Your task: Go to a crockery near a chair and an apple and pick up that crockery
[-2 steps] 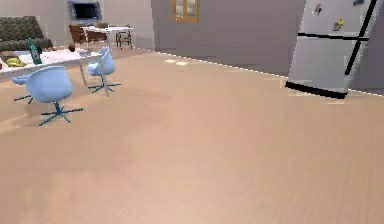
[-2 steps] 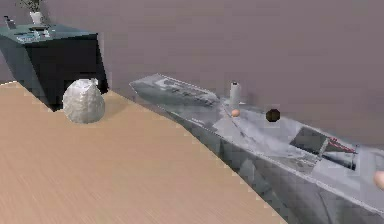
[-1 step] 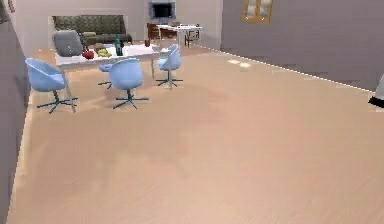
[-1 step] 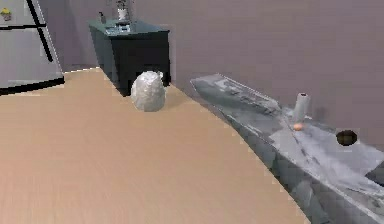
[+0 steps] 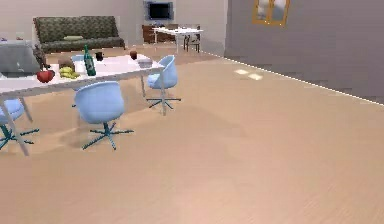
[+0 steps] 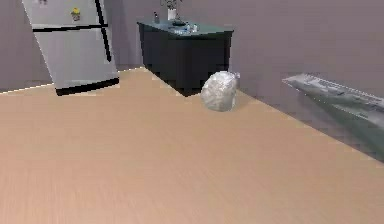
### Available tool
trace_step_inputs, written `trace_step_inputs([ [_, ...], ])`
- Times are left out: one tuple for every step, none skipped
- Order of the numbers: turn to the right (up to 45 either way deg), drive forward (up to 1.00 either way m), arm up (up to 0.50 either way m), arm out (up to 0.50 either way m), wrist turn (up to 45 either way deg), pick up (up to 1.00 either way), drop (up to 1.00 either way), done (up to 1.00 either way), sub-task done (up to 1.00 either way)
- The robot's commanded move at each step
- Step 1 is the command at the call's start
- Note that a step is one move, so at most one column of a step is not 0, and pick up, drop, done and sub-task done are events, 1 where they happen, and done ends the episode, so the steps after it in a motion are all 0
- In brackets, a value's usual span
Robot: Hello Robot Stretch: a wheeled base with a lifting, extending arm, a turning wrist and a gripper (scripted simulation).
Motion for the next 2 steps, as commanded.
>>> trace_step_inputs([
  [0.0, 1.0, 0.0, 0.0, 0.0, 0.0, 0.0, 0.0, 0.0],
  [-3.0, 0.0, 0.0, 0.0, 0.0, 0.0, 0.0, 0.0, 0.0],
])
